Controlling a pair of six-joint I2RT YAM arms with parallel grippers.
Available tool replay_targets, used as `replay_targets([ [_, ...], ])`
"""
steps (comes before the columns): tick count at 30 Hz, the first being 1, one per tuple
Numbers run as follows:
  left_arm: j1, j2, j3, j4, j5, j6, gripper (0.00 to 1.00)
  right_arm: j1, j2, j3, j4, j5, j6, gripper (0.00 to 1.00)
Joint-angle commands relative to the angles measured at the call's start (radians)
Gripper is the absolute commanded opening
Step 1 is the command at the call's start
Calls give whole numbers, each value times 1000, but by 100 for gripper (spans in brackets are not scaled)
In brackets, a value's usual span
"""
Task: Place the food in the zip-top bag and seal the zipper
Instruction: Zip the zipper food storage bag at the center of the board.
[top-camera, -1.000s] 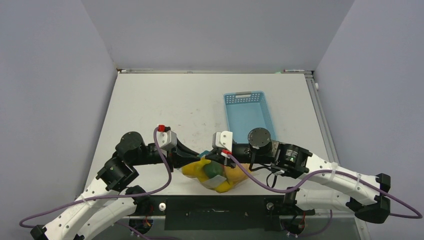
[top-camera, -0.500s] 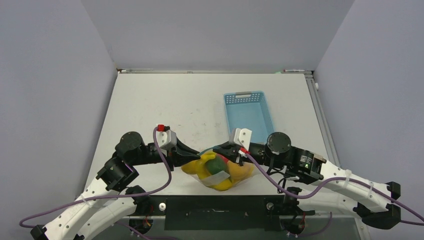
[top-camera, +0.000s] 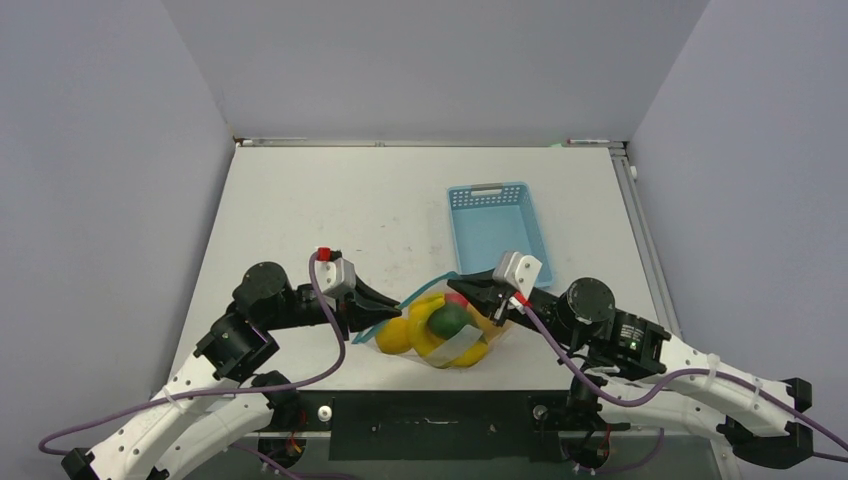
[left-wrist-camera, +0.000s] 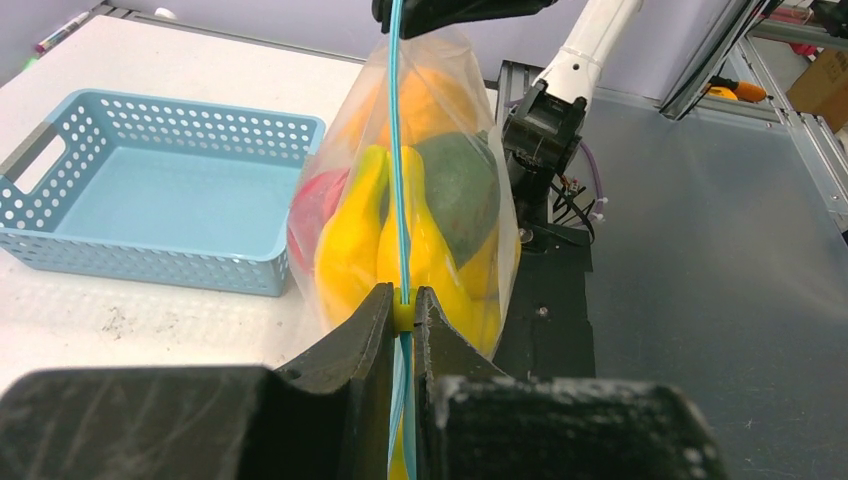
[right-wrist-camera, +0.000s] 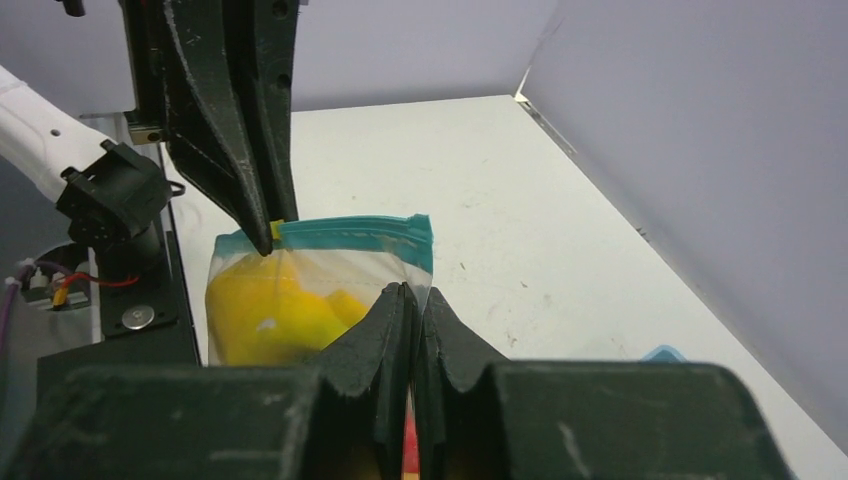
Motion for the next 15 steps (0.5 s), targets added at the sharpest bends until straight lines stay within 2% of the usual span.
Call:
replay_targets([
  [1,-1,-5,22,-49,7,7,0,-6,-83,-4,210,207,-7,5],
  [10,-1,-2,22,-50,7,7,0,-6,-143,-58,271,339,-1,5],
  [15,0,1,22,-49,8,7,0,-6,-125,-54,250,321,2,5],
])
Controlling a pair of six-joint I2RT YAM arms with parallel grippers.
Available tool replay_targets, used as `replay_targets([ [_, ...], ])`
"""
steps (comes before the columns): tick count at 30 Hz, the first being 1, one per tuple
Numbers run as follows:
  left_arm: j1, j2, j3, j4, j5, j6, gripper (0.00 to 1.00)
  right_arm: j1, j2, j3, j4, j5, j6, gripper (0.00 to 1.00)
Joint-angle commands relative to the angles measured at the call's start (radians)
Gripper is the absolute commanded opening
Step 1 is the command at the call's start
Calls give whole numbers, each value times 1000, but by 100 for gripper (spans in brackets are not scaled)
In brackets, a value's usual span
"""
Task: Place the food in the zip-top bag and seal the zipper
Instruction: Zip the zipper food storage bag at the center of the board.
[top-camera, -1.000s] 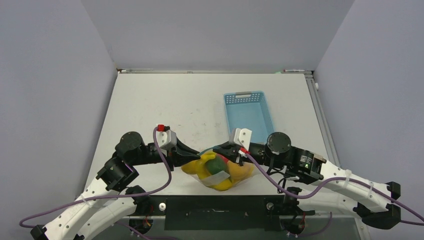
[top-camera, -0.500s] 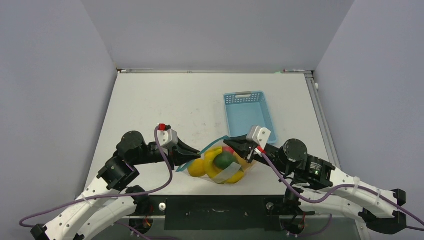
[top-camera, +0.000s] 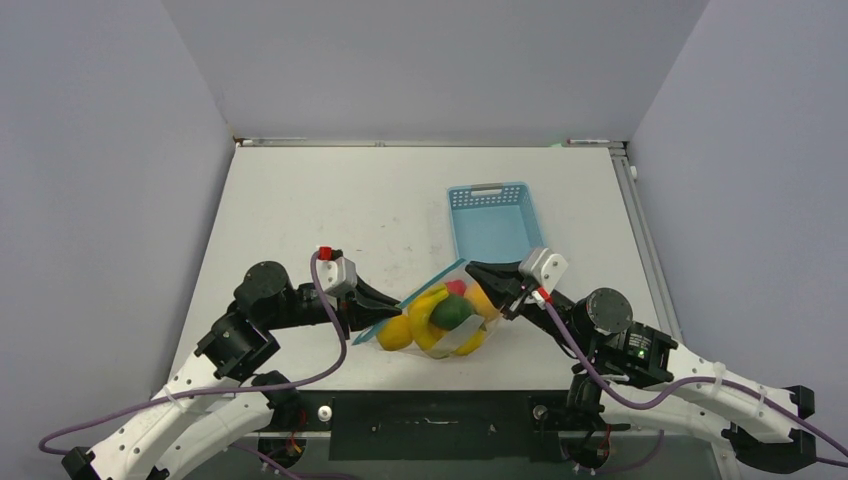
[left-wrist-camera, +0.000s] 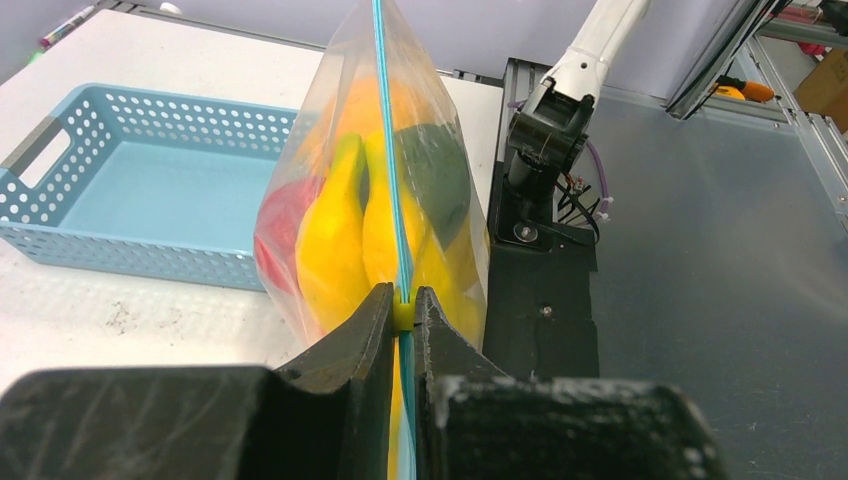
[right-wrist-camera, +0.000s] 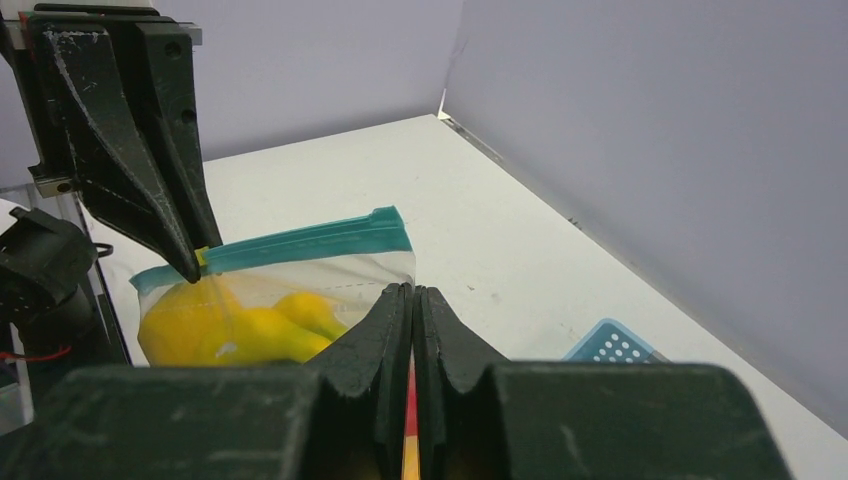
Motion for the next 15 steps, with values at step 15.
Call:
replay_targets([
  [15,0,-13,25,-53,3,5,0,-13,163,205,-180,-50,-55,13],
])
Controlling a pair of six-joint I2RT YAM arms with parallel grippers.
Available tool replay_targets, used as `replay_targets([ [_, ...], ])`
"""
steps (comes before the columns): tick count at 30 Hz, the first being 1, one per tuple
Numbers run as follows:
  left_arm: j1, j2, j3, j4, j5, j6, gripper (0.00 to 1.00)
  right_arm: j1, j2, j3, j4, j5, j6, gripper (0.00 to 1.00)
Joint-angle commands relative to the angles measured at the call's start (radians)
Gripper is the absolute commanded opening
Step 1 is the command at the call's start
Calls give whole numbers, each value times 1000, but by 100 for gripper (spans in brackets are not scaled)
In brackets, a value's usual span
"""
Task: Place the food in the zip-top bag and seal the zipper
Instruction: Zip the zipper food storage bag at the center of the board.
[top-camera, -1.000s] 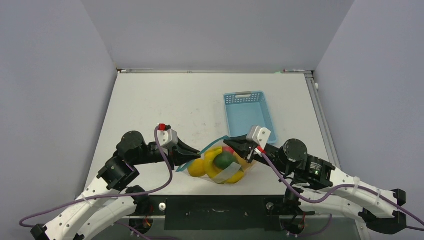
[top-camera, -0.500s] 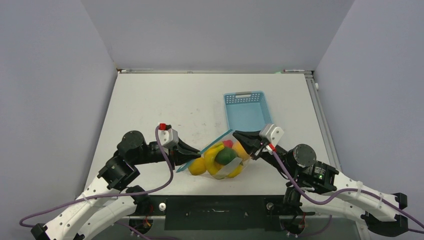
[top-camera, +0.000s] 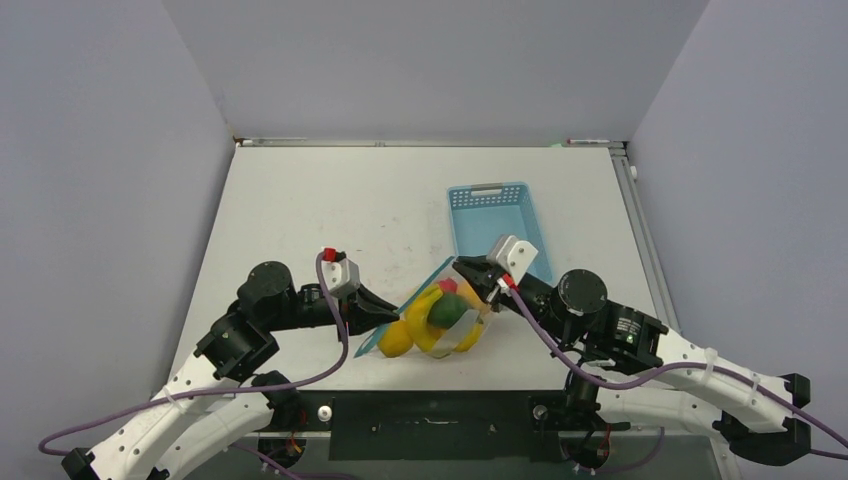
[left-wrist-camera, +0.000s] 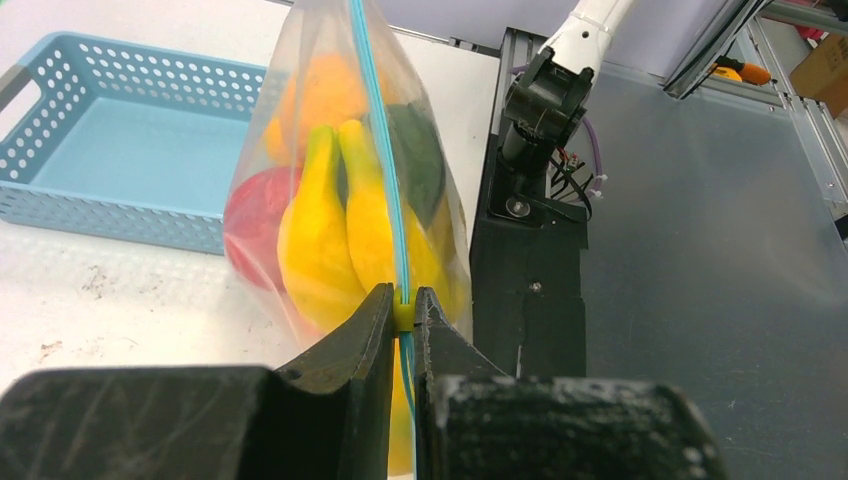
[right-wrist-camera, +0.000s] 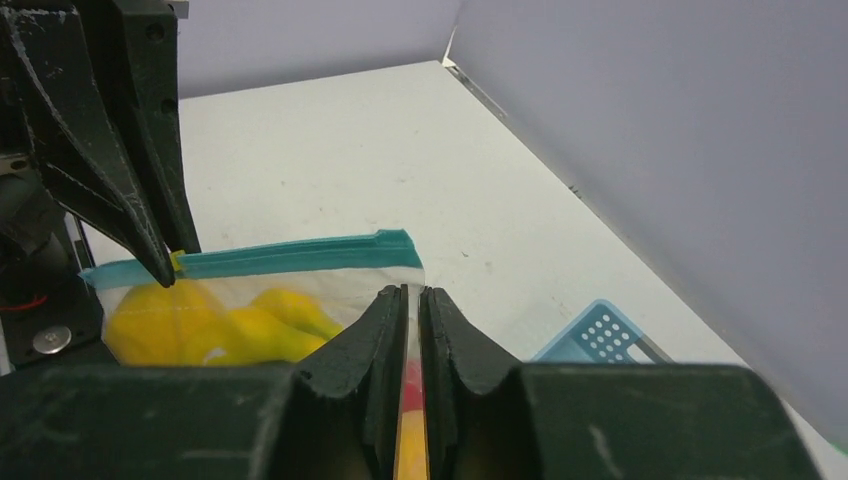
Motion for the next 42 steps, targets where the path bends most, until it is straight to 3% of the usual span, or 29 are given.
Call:
replay_targets([
  [1,-1,-11,25,12,2,6,0,-6,42,97,-86,-31,-33,19],
  [4,0,-12,27,11,-3,8,0,-4,50,122,-125,-23,-51,37],
  [9,0,-12,27,8,-6,9,0,-6,44,145,-144,-49,-75,48],
  [17,0,6,33,-4,16,12,0,-5,70,183,-198,-237,-130,64],
  [27,-7,16,43,-25,37,18,0,-4,170,261,-317,-394,-231,74],
  [42,-22,39,95,-122,81,43,0,-5,356,346,-429,-543,-326,75],
])
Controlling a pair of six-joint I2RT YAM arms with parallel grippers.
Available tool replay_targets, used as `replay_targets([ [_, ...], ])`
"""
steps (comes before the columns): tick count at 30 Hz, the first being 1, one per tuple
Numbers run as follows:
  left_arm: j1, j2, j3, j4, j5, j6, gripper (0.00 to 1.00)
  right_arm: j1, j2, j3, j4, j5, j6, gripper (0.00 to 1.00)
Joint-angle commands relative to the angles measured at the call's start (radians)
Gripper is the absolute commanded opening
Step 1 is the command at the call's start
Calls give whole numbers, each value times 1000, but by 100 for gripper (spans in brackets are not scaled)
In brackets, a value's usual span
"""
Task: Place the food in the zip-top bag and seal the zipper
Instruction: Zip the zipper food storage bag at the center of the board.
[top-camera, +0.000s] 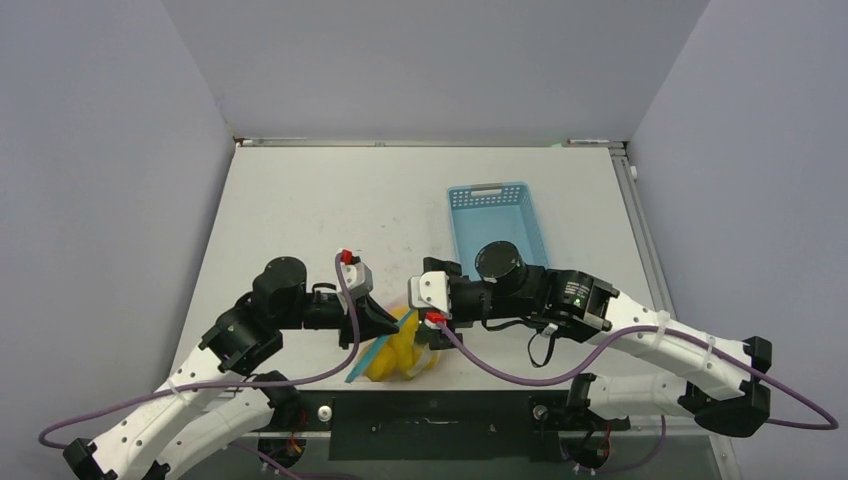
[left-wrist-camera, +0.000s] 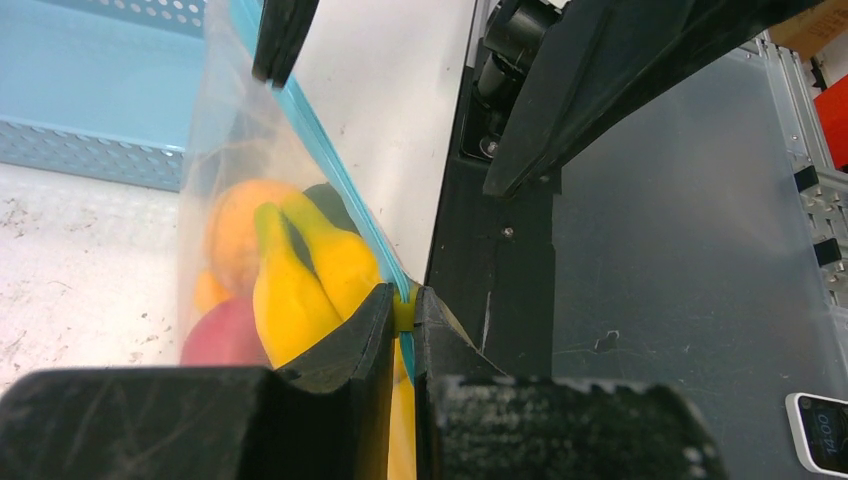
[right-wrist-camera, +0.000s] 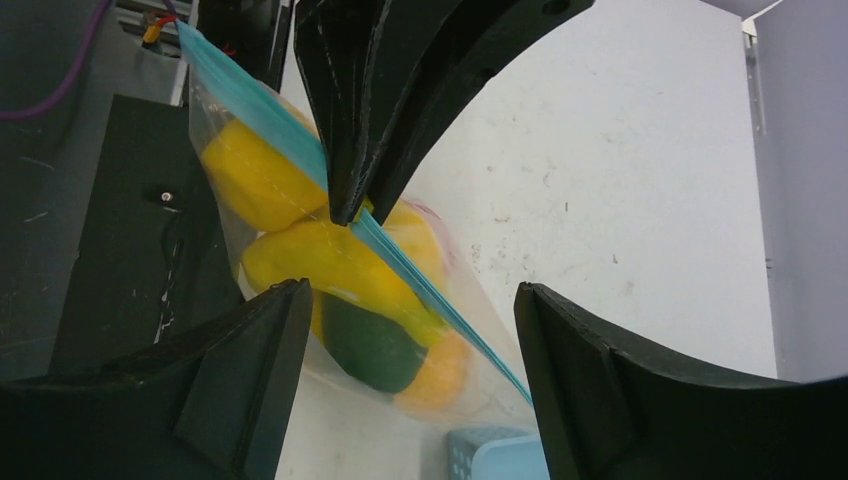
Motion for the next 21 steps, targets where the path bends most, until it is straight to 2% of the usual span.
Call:
replay_targets([
  [1,-9,-9,79,21,60,20,0,-4,23,38,-6,-70,-40,75],
  [8,-20,-22,84,9,79,25,0,-4,83,67,-43,-106,-59,75],
  [15,-28,-45,79,13,79,28,0,-4,129,69,-75,-155,-59,66],
  [21,-28,-52,76,19,81,29,0,-4,147,55,-78,-181,-54,32],
])
